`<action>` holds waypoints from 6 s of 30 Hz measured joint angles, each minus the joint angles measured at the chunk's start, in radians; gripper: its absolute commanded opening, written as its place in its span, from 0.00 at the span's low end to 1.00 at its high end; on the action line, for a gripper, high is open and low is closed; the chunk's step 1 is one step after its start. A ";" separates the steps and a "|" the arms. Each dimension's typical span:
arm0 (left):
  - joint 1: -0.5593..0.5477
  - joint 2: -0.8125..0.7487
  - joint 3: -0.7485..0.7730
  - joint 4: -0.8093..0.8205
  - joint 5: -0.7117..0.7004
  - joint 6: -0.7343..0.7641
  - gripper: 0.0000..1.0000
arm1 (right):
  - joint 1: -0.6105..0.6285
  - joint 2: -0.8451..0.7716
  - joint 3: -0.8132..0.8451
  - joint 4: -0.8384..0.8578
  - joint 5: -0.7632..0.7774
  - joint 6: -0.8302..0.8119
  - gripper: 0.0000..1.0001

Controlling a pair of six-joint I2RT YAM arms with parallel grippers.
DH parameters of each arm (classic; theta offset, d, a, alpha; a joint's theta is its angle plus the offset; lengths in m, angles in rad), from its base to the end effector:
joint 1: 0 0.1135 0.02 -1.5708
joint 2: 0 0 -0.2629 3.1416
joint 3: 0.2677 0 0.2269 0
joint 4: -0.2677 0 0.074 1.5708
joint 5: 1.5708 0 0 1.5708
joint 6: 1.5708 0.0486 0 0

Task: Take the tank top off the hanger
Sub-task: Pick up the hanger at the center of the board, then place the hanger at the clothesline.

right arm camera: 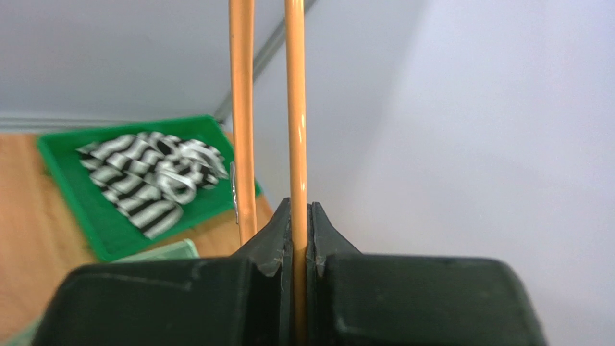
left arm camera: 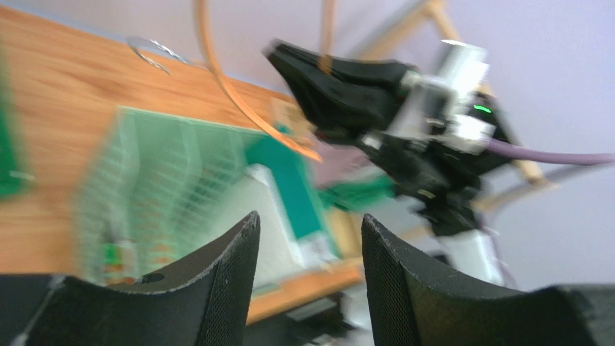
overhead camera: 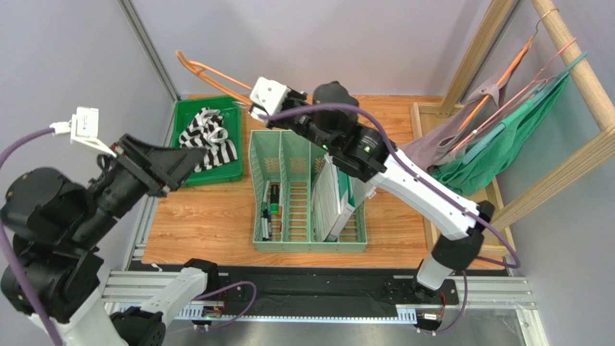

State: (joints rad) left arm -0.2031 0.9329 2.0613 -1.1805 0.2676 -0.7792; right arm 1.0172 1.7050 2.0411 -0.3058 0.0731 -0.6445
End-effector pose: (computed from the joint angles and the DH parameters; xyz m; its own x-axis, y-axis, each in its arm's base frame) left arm 0.0205 -0.0173 0.5419 -0.3547 -0.6189 -0.7008 0.2866 0.6415 -0.7115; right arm 0.1946 0.3081 0.5066 0.4994 -0.3317 -0.8004 -0.6379 0.4843 -0.5988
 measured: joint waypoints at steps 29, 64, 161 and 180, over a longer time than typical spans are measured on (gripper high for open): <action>0.000 0.024 -0.069 0.160 0.460 -0.745 0.75 | 0.183 -0.654 -0.690 0.273 0.193 -0.745 0.00; 0.000 0.001 -0.219 0.258 0.571 -0.629 0.00 | 0.280 -0.608 -0.844 0.541 0.305 -0.983 0.18; -0.098 0.090 -0.383 0.523 0.239 0.322 0.00 | 0.009 0.047 0.231 -0.142 0.049 1.162 0.43; -0.098 0.104 -0.382 0.524 0.203 0.321 0.06 | -0.017 0.073 0.233 -0.122 0.048 1.321 0.00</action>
State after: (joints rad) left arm -0.3008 1.0370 1.6791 -0.6567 0.4706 -0.4580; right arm 1.0000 1.7779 2.2738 -0.4282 0.1215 0.6769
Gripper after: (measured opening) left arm 0.066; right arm 0.279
